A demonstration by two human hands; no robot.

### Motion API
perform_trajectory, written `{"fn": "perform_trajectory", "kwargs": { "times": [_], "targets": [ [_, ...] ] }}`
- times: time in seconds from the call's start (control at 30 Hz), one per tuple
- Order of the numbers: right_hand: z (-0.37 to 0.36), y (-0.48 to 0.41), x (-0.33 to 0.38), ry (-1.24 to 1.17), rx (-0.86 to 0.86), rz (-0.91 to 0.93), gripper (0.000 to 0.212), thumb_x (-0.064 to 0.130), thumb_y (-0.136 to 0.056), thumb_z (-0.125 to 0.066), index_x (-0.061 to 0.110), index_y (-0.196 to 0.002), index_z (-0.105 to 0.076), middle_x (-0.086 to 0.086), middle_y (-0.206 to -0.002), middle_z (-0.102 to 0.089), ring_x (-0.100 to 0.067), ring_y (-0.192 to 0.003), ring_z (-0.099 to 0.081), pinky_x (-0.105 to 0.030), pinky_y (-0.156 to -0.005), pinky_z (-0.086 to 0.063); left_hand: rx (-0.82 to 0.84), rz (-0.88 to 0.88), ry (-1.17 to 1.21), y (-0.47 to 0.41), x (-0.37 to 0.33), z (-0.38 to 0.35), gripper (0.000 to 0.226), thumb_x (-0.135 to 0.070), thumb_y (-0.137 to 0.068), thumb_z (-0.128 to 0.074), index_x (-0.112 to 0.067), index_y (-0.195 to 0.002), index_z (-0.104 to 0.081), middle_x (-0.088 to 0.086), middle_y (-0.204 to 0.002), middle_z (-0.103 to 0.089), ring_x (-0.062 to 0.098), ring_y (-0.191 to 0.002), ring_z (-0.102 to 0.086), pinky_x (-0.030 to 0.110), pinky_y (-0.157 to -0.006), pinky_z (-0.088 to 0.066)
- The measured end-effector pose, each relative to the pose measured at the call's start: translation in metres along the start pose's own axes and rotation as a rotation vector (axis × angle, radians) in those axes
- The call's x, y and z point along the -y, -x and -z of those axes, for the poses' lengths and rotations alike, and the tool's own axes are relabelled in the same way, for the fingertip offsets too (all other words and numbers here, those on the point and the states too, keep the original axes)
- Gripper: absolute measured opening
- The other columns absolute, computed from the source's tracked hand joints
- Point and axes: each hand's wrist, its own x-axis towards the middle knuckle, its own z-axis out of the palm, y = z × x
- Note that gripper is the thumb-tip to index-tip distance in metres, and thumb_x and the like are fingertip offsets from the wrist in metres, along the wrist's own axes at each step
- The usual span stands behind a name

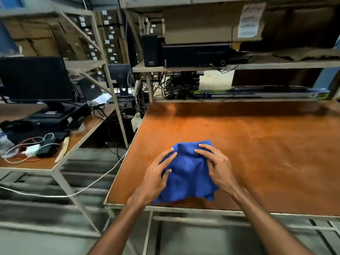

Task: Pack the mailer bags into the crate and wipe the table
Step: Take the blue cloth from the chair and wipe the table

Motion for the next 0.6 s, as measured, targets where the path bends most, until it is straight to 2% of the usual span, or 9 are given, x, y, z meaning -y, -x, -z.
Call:
{"fn": "perform_trajectory", "kwargs": {
  "times": [0.17, 0.3, 0.37, 0.47, 0.5, 0.6],
  "targets": [
    [-0.061, -0.058, -0.049, -0.058, 0.087, -0.053, 0.051, -0.004, -0.08, -0.042, 0.018, -0.115, -0.072, -0.003, -0.128, -0.063, -0.023, -0.112, -0.06, -0.017, -0.103, -0.034, 0.171, 0.175, -0.088, -0.052, 0.075, -0.012, 0.053, -0.002, -0.083, -0.06, -0.012, -0.135, -0.059, 0.004, -0.143, -0.051, 0.013, -0.13, -0.046, 0.003, -0.108, -0.021],
    [-0.103, -0.107, -0.091, -0.12, 0.147, -0.106, 0.05, -0.004, -0.079, -0.041, 0.015, -0.112, -0.072, -0.006, -0.126, -0.064, -0.023, -0.111, -0.061, -0.008, -0.102, -0.031, 0.274, 0.278, -0.119, -0.099, 0.129, -0.029, 0.048, -0.004, -0.084, -0.06, -0.009, -0.131, -0.062, 0.004, -0.139, -0.055, 0.017, -0.128, -0.051, 0.002, -0.106, -0.022],
    [-0.117, -0.139, -0.116, -0.142, 0.147, -0.136, 0.042, -0.003, -0.083, -0.044, 0.011, -0.11, -0.073, -0.01, -0.124, -0.065, -0.023, -0.112, -0.061, -0.004, -0.102, -0.029, 0.288, 0.303, -0.115, -0.13, 0.16, -0.036, 0.046, -0.004, -0.083, -0.056, -0.01, -0.128, -0.065, 0.005, -0.136, -0.059, 0.02, -0.125, -0.055, 0.007, -0.108, -0.027],
    [-0.131, -0.196, -0.149, -0.138, 0.139, -0.157, 0.034, -0.008, -0.086, -0.052, 0.007, -0.107, -0.074, -0.014, -0.122, -0.066, -0.026, -0.113, -0.062, -0.005, -0.104, -0.028, 0.251, 0.322, -0.042, -0.175, 0.197, -0.046, 0.052, -0.003, -0.078, -0.048, -0.011, -0.126, -0.066, 0.003, -0.131, -0.063, 0.016, -0.122, -0.057, 0.025, -0.108, -0.039],
    [-0.135, -0.215, -0.158, -0.132, 0.144, -0.16, 0.034, -0.01, -0.086, -0.053, 0.007, -0.107, -0.074, -0.014, -0.121, -0.067, -0.027, -0.114, -0.062, -0.005, -0.104, -0.028, 0.223, 0.336, -0.031, -0.191, 0.206, -0.049, 0.053, -0.004, -0.077, -0.047, -0.01, -0.125, -0.066, 0.003, -0.129, -0.064, 0.015, -0.12, -0.058, 0.024, -0.106, -0.04],
    [-0.145, -0.272, -0.178, -0.081, 0.167, -0.139, 0.033, -0.009, -0.087, -0.053, 0.004, -0.112, -0.071, -0.017, -0.126, -0.063, -0.031, -0.119, -0.06, -0.003, -0.105, -0.024, 0.154, 0.392, -0.023, -0.239, 0.225, -0.055, 0.045, 0.0, -0.081, -0.052, -0.002, -0.125, -0.064, 0.011, -0.125, -0.065, 0.01, -0.117, -0.056, 0.005, -0.1, -0.034]
  ]
}}
